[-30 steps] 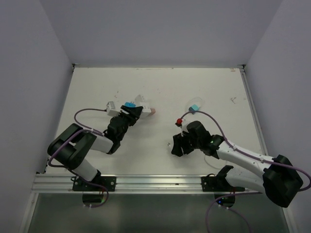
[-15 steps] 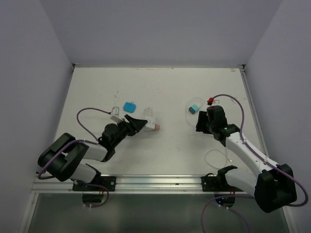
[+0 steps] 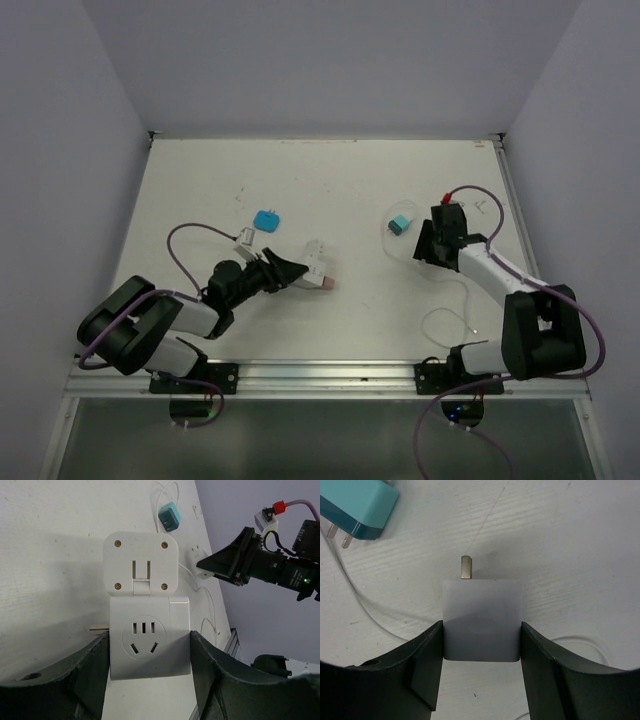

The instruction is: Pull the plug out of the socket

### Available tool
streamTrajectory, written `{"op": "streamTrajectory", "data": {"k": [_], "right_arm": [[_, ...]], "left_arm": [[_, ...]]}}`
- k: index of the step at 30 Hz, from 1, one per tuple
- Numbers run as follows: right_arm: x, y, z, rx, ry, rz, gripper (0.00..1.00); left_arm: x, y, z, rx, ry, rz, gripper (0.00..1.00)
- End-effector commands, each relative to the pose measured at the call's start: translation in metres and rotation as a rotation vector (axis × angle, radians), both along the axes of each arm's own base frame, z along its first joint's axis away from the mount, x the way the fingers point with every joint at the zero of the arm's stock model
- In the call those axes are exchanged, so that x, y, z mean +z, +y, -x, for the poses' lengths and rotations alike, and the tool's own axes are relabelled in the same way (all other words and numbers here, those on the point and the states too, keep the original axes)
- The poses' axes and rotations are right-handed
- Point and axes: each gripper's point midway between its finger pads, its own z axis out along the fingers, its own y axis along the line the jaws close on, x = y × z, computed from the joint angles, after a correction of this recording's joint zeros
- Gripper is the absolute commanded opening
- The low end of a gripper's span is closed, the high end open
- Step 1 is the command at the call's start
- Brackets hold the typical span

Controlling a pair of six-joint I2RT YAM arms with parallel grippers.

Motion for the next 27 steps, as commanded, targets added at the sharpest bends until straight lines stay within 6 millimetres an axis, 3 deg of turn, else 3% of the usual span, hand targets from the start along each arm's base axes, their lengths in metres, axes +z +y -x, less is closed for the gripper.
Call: {"op": "streamTrajectory", "data": {"k": [1, 5, 8, 9, 13, 14, 19, 25, 27], "right_arm": [[0.017, 0.002, -0.031, -0.015, -0.091, -0.009, 0.17], [0.004, 0.0, -0.038, -0.014, -0.069, 0.014, 0.25], [0.002, 0.005, -0.046, 0.015, -0.075, 0.005, 0.4], [-0.002, 0.006, -0.046, 0.022, -0.062, 0.002, 0.51], [0.004, 0.011, -0.049, 0.047, -0.075, -0.019, 0.69], [0.008, 0.019, -0.048, 0.071, -0.083, -0.056, 0.77], [0.052, 0.042, -0.034, 0.13, -0.185, -0.161, 0.94], [0.101, 0.093, -0.013, 0.213, -0.282, -0.338, 0.95], [0.108, 0.12, -0.004, 0.268, -0.296, -0.372, 0.95]], "left_arm": [[0.01, -0.004, 0.008, -0.06, -0.061, 0.006, 0.0], [0.005, -0.004, 0.015, -0.086, -0.048, -0.002, 0.0], [0.003, -0.006, 0.02, -0.117, -0.046, -0.012, 0.0], [0.002, -0.007, 0.022, -0.131, -0.048, -0.02, 0.0], [-0.003, -0.007, 0.026, -0.157, -0.047, -0.052, 0.0], [-0.003, -0.006, 0.027, -0.159, -0.053, -0.061, 0.0], [-0.004, -0.009, 0.028, -0.193, -0.069, -0.083, 0.0], [0.001, -0.013, 0.028, -0.225, -0.099, -0.092, 0.0], [0.0, -0.013, 0.027, -0.23, -0.103, -0.102, 0.0]]}}
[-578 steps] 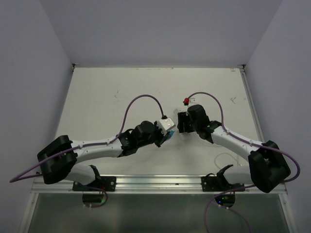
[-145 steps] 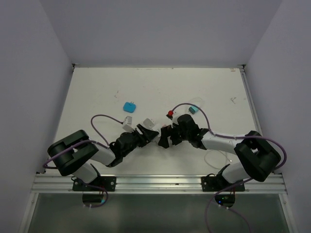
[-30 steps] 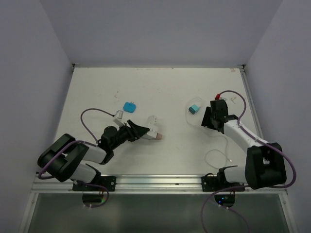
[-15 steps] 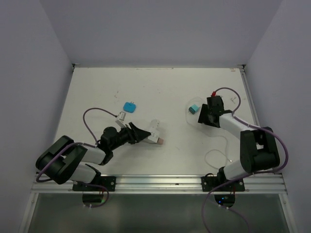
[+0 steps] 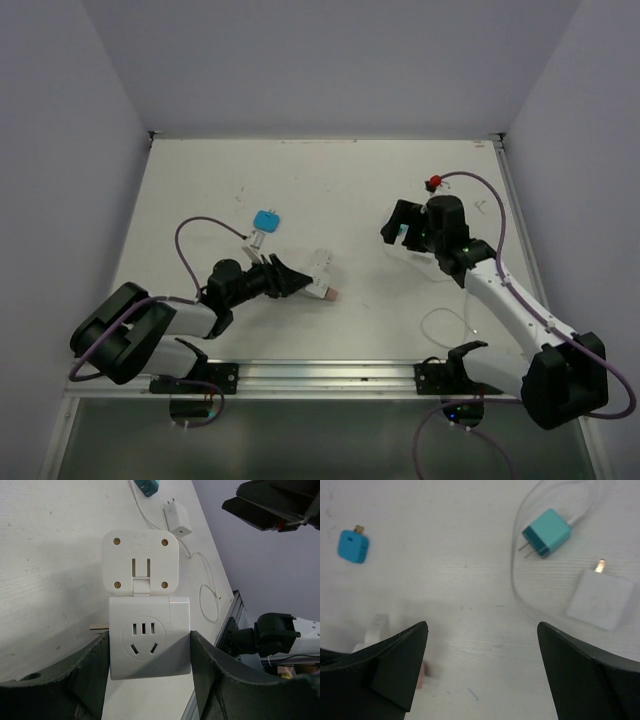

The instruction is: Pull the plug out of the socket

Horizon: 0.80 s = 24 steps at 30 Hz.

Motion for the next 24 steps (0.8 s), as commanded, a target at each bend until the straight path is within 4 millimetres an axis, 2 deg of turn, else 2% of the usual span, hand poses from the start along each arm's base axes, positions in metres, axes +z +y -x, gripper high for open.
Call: {"op": "streamTrajectory", "data": {"k": [1, 5, 9, 13, 19, 24], "right_arm": [[0.019, 0.046, 0.013, 0.066, -0.011, -0.137, 0.94], [0.02, 0.091, 0.025, 0.146, 0.03, -0.198, 0.93], [0.025, 0.125, 0.03, 0.203, 0.038, -0.234, 0.93], [0.021, 0.155, 0.038, 0.256, 0.062, -0.251, 0.91], [0.01, 0.181, 0.038, 0.299, 0.109, -0.239, 0.87], [0.001, 0.192, 0.036, 0.31, 0.132, -0.234, 0.79]], "left_arm": [[0.0, -0.002, -0.001, -0.039, -0.053, -0.047, 0.0], [0.003, -0.002, -0.001, -0.045, -0.075, -0.052, 0.0], [0.006, 0.0, 0.0, -0.047, -0.093, -0.065, 0.0], [0.004, 0.001, 0.002, -0.05, -0.098, -0.077, 0.0], [0.001, 0.002, 0.003, -0.052, -0.095, -0.084, 0.0], [0.001, 0.001, 0.003, -0.056, -0.094, -0.076, 0.0]]}}
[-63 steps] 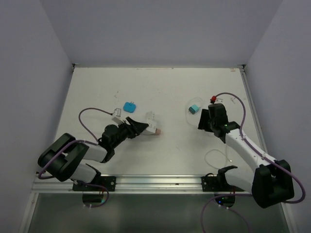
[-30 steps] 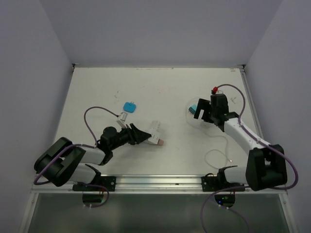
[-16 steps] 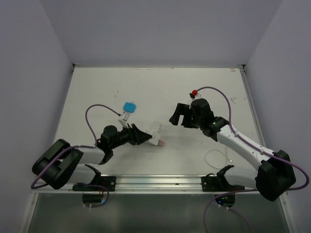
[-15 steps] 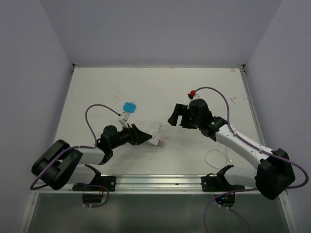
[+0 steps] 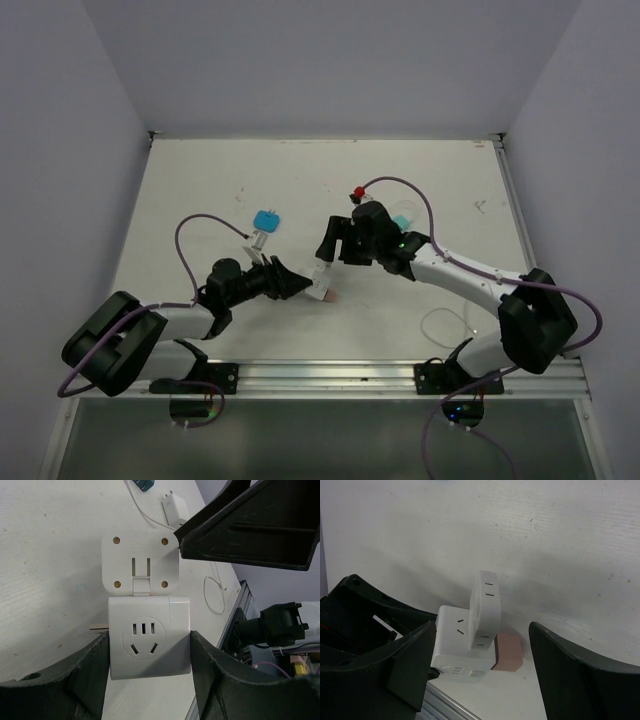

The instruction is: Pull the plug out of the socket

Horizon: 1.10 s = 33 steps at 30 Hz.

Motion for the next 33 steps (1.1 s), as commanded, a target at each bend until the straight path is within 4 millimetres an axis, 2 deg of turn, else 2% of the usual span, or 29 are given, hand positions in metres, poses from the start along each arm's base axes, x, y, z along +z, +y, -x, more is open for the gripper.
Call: {"op": "streamTrajectory", "data": {"k": [1, 6, 9, 12, 13, 15, 16, 17, 19, 22, 23, 24, 25, 33], "right_arm": [[0.014, 0.019, -0.009, 0.006, -0.02, -0.056, 0.76], [0.002, 0.027, -0.008, 0.025, 0.006, -0.053, 0.7], [-0.003, 0.032, -0.008, 0.027, 0.018, -0.059, 0.61], [-0.004, 0.037, -0.008, 0.037, 0.022, -0.066, 0.48], [-0.004, 0.037, -0.008, 0.035, 0.023, -0.065, 0.36], [-0.003, 0.036, -0.009, 0.035, 0.014, -0.06, 0.25], [-0.002, 0.036, -0.009, 0.036, 0.01, -0.056, 0.16], [0.0, 0.034, -0.011, 0.03, -0.001, -0.05, 0.12], [0.002, 0.03, -0.011, 0.031, -0.013, -0.029, 0.01], [0.005, 0.025, -0.011, 0.039, -0.034, 0.005, 0.0], [0.005, 0.025, -0.011, 0.042, -0.033, 0.011, 0.0], [0.006, 0.024, -0.011, 0.048, -0.039, 0.017, 0.0], [0.007, 0.024, -0.01, 0.05, -0.042, 0.019, 0.0], [0.012, 0.025, -0.007, 0.077, -0.056, 0.035, 0.0]], "left_arm": [[-0.002, 0.001, -0.001, -0.014, -0.035, -0.026, 0.0], [-0.003, 0.001, 0.002, -0.016, -0.037, -0.019, 0.0], [-0.003, 0.001, 0.002, -0.015, -0.039, -0.008, 0.0], [-0.004, -0.001, 0.004, -0.023, -0.037, 0.004, 0.0], [-0.001, -0.002, 0.004, -0.031, -0.043, 0.014, 0.0], [-0.006, -0.001, 0.006, -0.033, -0.029, 0.012, 0.0], [-0.004, -0.002, 0.007, -0.038, -0.034, 0.017, 0.0], [-0.006, -0.002, 0.007, -0.038, -0.029, 0.014, 0.01], [-0.007, -0.002, 0.006, -0.037, -0.029, 0.011, 0.08], [-0.007, -0.003, 0.007, -0.045, -0.029, 0.01, 0.25], [-0.006, -0.003, 0.007, -0.045, -0.033, 0.011, 0.37], [-0.006, -0.003, 0.006, -0.045, -0.032, 0.01, 0.42], [-0.007, -0.003, 0.007, -0.049, -0.03, 0.005, 0.52], [-0.006, -0.006, 0.003, -0.06, -0.034, -0.009, 0.82]]}}
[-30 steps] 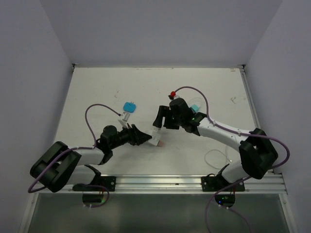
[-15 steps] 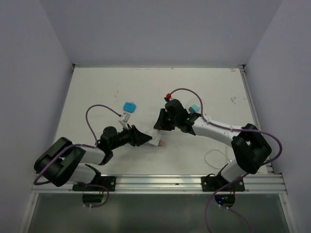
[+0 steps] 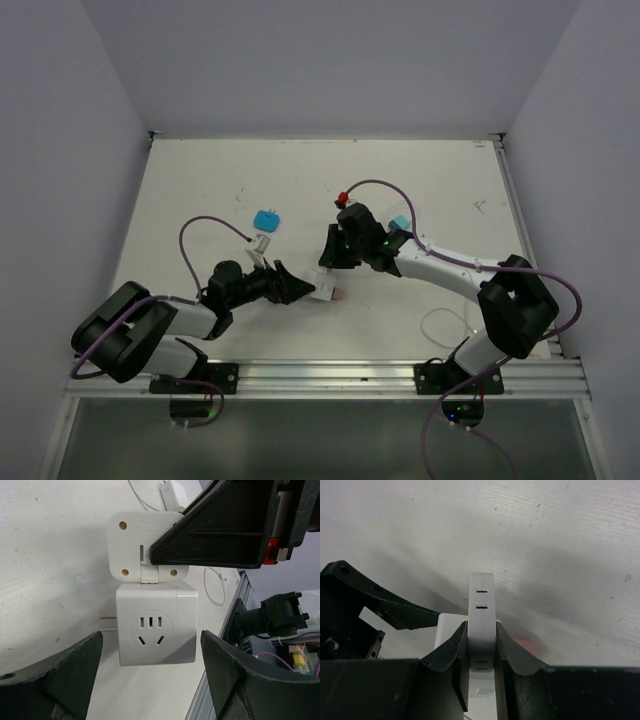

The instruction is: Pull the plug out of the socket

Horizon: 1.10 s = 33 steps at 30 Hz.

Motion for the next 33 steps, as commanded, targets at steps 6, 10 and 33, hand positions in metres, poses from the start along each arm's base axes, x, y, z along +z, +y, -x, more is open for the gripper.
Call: {"op": "streamTrajectory", "data": {"k": [6, 10, 33], "right_arm": [[0.044, 0.01, -0.009, 0.032, -0.12, -0.026, 0.0], [0.042, 0.014, -0.005, 0.061, -0.12, -0.01, 0.0], [0.046, 0.014, -0.007, -0.007, -0.133, -0.021, 0.0]], "left_arm": [[0.004, -0.005, -0.008, -0.023, -0.044, -0.039, 0.92], [0.005, -0.01, -0.012, -0.031, -0.055, -0.061, 0.93], [-0.003, -0.033, -0.006, -0.073, -0.081, -0.153, 0.21]]}}
